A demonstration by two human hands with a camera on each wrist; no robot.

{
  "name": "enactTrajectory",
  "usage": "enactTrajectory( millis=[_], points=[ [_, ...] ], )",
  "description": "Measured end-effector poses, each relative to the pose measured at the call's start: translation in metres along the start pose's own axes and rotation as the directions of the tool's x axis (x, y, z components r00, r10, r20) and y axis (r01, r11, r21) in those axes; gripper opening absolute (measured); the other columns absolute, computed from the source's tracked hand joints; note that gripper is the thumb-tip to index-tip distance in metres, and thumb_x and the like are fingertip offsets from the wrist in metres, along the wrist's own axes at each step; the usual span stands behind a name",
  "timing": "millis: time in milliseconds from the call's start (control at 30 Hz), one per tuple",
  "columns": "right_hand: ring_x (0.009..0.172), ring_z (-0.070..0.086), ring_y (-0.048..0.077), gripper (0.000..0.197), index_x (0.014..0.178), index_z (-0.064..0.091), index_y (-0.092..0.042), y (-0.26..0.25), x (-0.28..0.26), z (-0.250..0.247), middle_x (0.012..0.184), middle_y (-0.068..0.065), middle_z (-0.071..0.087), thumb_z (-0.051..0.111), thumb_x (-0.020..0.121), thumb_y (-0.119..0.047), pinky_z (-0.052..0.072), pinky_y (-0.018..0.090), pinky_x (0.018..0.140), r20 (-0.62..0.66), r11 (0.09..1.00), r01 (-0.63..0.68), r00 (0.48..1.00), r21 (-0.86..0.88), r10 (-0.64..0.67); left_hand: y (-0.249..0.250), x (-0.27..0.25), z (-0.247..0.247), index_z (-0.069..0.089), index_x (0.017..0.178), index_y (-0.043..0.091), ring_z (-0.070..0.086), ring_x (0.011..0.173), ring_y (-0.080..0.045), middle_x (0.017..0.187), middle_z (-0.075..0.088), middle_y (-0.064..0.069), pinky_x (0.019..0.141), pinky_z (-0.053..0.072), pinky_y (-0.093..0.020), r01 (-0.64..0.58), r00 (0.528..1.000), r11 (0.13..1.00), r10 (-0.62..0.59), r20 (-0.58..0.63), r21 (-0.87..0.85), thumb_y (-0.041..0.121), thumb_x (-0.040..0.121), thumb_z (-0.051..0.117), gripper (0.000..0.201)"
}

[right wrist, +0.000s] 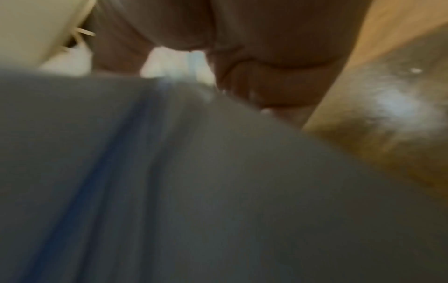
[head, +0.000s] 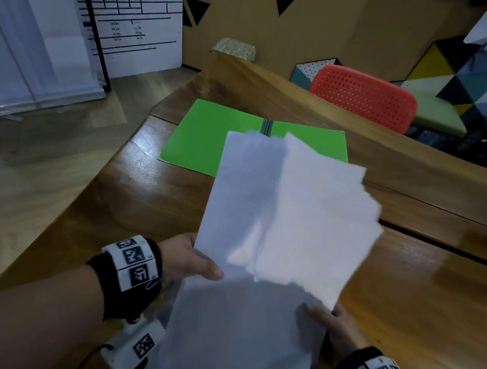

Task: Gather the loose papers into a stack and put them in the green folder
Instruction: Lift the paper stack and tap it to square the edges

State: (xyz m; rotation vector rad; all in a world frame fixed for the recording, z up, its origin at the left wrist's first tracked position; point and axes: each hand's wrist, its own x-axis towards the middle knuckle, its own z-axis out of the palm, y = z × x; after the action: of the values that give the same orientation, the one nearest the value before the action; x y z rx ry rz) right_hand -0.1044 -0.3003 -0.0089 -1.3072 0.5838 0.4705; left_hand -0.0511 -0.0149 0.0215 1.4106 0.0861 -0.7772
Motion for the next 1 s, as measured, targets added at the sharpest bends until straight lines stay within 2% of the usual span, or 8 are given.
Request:
enactTrajectory(
  millis=[167, 233, 300, 467, 600, 700, 867, 1000],
  points=[
    [0.065, 0.072, 0.030, 0.086, 0.092, 0.067, 0.005, -0.016, -0.013, 0.035, 0.085, 0.018, 0.075, 0.097, 0.016, -0.023, 0.057, 0.032, 0.054, 0.007, 0.988, 0.155, 0.988, 0.002, -0.155, 0.017, 0.000, 0.000, 0.065, 0.074, 0.014, 0.065, 0.066, -0.013, 0.072, 0.070, 0.002, 0.057, 0.052, -0.009, 0.044, 0.983, 0.991, -0.021, -0.182, 0.128, 0.018, 0.049, 0.089, 0.035],
    [0.065, 0.069, 0.025, 0.040, 0.080, 0.066, -0.003, -0.031, -0.017, 0.049, 0.092, 0.021, 0.074, 0.091, 0.048, -0.007, 0.056, 0.032, 0.060, -0.047, 0.972, 0.227, 0.972, -0.063, -0.231, 0.024, -0.003, 0.002, 0.059, 0.070, 0.013, 0.056, 0.062, -0.009, 0.071, 0.063, 0.000, 0.049, 0.047, -0.004, 0.040, 0.947, 0.977, 0.030, -0.320, 0.211, 0.017, 0.065, 0.081, 0.023],
    [0.066, 0.068, 0.012, 0.025, 0.080, 0.065, -0.011, -0.047, -0.023, 0.057, 0.094, 0.010, 0.073, 0.074, 0.069, 0.010, 0.055, 0.025, 0.064, -0.072, 0.936, 0.342, 0.935, -0.086, -0.348, 0.036, -0.006, 0.004, 0.062, 0.086, 0.004, 0.061, 0.067, -0.013, 0.085, 0.070, -0.011, 0.065, 0.056, -0.016, -0.036, 0.934, 0.975, 0.110, -0.340, 0.217, 0.015, 0.066, 0.080, 0.029],
    [0.069, 0.069, -0.005, 0.035, 0.091, 0.065, -0.018, -0.088, -0.050, 0.081, 0.074, -0.015, 0.074, 0.079, 0.065, 0.000, 0.057, 0.014, 0.069, -0.092, 0.755, 0.655, 0.750, -0.028, -0.655, 0.087, -0.043, 0.022, 0.058, 0.066, 0.020, 0.055, 0.036, 0.011, 0.033, 0.057, 0.022, 0.037, 0.041, -0.002, -0.345, 0.798, 0.912, 0.409, -0.442, 0.221, 0.001, 0.077, 0.069, 0.025],
    [0.085, 0.069, 0.001, 0.070, 0.108, 0.065, -0.010, -0.091, -0.057, 0.103, 0.096, -0.006, 0.073, 0.087, 0.046, -0.032, 0.058, 0.018, 0.073, -0.045, 0.674, 0.735, 0.673, -0.077, -0.739, 0.094, -0.050, 0.027, 0.063, 0.092, 0.019, 0.063, 0.067, -0.009, 0.074, 0.067, 0.012, 0.058, 0.052, -0.013, -0.417, 0.712, 0.834, 0.547, -0.440, 0.362, 0.022, 0.071, 0.077, 0.026],
    [0.082, 0.068, -0.001, 0.038, 0.111, 0.064, -0.003, -0.081, -0.050, 0.106, 0.092, -0.006, 0.069, 0.074, 0.074, -0.003, 0.054, 0.010, 0.063, -0.092, 0.707, 0.705, 0.701, -0.063, -0.707, 0.087, -0.049, 0.028, 0.062, 0.103, 0.017, 0.056, 0.074, -0.013, 0.082, 0.061, 0.003, 0.057, 0.046, -0.013, -0.371, 0.724, 0.863, 0.500, -0.476, 0.343, 0.019, 0.075, 0.074, 0.031],
    [0.083, 0.072, 0.013, 0.034, 0.092, 0.068, -0.021, -0.087, -0.047, 0.078, 0.091, -0.001, 0.075, 0.072, 0.071, 0.006, 0.059, 0.026, 0.066, -0.101, 0.732, 0.681, 0.729, 0.012, -0.677, 0.089, -0.061, 0.016, 0.062, 0.075, 0.020, 0.064, 0.061, -0.005, 0.071, 0.060, 0.009, 0.049, 0.048, -0.010, -0.403, 0.728, 0.885, 0.464, -0.504, 0.234, 0.010, 0.074, 0.075, 0.016],
    [0.089, 0.072, 0.021, 0.050, 0.105, 0.065, -0.010, -0.111, -0.058, 0.067, 0.093, 0.002, 0.077, 0.072, 0.058, 0.005, 0.059, 0.030, 0.067, 0.090, 0.729, 0.679, 0.723, 0.087, -0.685, 0.106, -0.069, 0.011, 0.066, 0.102, 0.012, 0.071, 0.089, -0.020, 0.098, 0.071, -0.010, 0.075, 0.059, -0.034, -0.484, 0.722, 0.821, 0.570, -0.393, 0.302, 0.038, 0.040, 0.085, 0.070]
  ],
)
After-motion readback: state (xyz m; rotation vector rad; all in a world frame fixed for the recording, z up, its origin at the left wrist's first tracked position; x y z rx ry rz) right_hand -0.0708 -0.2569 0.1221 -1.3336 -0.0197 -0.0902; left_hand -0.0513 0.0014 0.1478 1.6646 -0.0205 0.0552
